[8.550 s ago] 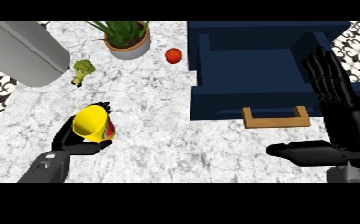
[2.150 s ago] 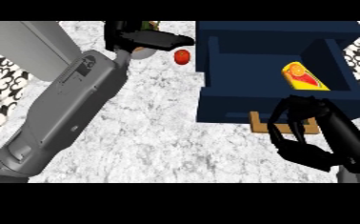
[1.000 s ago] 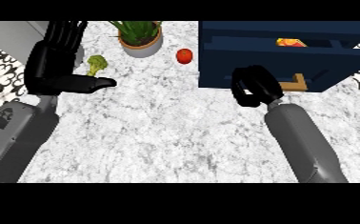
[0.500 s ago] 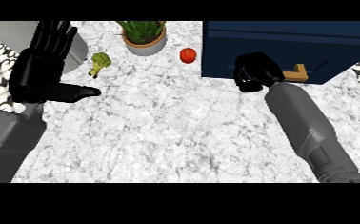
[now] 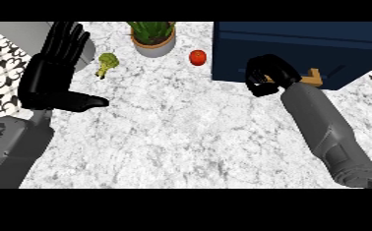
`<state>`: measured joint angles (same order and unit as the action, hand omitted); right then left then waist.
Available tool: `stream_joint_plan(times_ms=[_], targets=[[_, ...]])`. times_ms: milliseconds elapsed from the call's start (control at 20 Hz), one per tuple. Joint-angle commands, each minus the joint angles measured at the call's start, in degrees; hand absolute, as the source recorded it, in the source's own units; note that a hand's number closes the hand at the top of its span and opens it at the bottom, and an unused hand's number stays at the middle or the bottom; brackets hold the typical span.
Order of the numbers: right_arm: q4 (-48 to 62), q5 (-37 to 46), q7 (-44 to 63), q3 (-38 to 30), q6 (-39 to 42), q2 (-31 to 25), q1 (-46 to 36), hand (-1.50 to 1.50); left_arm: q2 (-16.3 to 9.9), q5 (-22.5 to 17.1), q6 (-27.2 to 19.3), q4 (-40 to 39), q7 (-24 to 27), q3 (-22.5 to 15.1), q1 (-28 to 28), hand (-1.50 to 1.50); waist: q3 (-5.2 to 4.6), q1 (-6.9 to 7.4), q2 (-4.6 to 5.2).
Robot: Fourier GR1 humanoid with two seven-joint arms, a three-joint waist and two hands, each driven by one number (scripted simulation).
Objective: Pick up the cup, place it into the drawer and close the drawer
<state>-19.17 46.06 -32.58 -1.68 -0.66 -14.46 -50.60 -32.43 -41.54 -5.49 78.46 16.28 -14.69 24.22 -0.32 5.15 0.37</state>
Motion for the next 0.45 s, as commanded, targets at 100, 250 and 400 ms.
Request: stream_joint_plan(times_ms=[100, 250, 400], targets=[[3.6, -1.7, 5.1, -4.3, -2.6, -4.7, -5.6, 1.5, 1.3, 1.1, 0.3, 0.4, 0.7, -1.4, -0.8, -1.5, 0.58, 2.13, 2.7], [3.4, -2.6, 3.8, -5.2, -1.7, -6.1, -6.3, 1.5, 1.5, 1.0, 0.2, 1.1, -0.2, -1.7, -0.6, -1.5, 0.59, 2.05, 2.41], [3.8, -2.2, 3.2, -4.9, -1.6, -6.0, -6.1, 1.5, 2.6, 1.2, -0.1, -0.5, -0.1, -1.8, 0.0, -1.5, 0.56, 1.69, 2.8]])
